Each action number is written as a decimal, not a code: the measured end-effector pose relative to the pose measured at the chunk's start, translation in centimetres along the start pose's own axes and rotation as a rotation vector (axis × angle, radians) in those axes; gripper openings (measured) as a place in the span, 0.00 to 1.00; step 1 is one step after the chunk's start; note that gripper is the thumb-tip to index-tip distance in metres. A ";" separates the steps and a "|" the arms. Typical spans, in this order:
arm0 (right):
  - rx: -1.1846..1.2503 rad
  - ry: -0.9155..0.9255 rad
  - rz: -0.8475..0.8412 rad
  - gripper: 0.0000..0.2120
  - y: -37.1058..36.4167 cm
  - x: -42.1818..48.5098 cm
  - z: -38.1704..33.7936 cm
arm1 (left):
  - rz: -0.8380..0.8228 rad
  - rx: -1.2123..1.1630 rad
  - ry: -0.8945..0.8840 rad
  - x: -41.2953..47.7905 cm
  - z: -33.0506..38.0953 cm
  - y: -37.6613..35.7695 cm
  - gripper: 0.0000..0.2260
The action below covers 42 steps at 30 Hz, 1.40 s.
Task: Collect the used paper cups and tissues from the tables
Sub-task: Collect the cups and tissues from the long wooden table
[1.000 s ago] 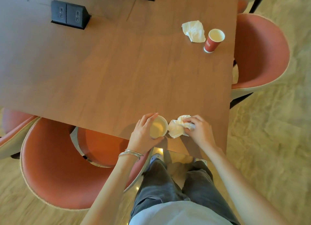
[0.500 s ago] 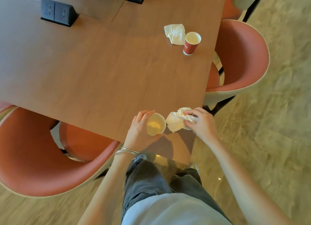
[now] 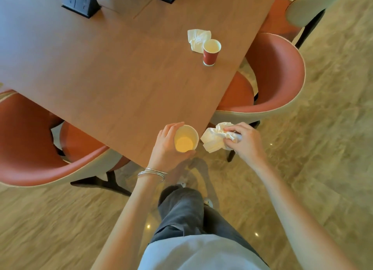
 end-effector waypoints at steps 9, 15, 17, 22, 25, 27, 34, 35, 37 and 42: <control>0.010 0.019 -0.059 0.14 1.7 2.8 3.8 | 0.049 0.075 0.059 3.0 0.7 -3.7 0.36; 0.003 0.052 -0.089 0.15 3.3 8.1 5.6 | 0.054 0.078 0.060 7.4 1.8 -5.5 0.36; -0.029 0.083 -0.095 0.14 4.1 10.5 5.8 | 0.072 0.084 0.062 9.7 2.4 -5.3 0.36; -0.078 0.110 -0.052 0.14 5.9 16.5 5.7 | 0.093 0.070 0.067 15.5 3.7 -4.5 0.36; -0.067 0.118 -0.046 0.15 6.3 19.1 5.5 | 0.105 0.084 0.064 18.2 4.0 -4.2 0.37; -0.062 0.126 -0.060 0.15 6.3 20.3 5.5 | 0.116 0.079 0.074 19.3 4.0 -4.1 0.37; -0.061 0.146 -0.127 0.14 5.9 23.8 6.6 | 0.151 0.073 0.111 21.2 3.5 -4.8 0.36; -0.072 0.155 -0.133 0.14 5.9 24.4 6.9 | 0.155 0.074 0.120 21.4 3.5 -5.0 0.36; -0.079 0.171 -0.148 0.14 5.9 25.4 7.4 | 0.166 0.073 0.149 21.7 3.5 -5.5 0.37; -0.048 0.230 -0.213 0.15 5.9 28.6 8.7 | 0.233 0.081 0.200 22.7 3.8 -7.0 0.37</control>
Point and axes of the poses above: each hand's wrist, its own x-axis towards the middle knuckle, its own y-axis out of the back of the hand, z = x × y, the point moved 3 cm from there along x, towards the middle knuckle, and after that the axes turned 8 degrees about -x, right-handed, at the moved point
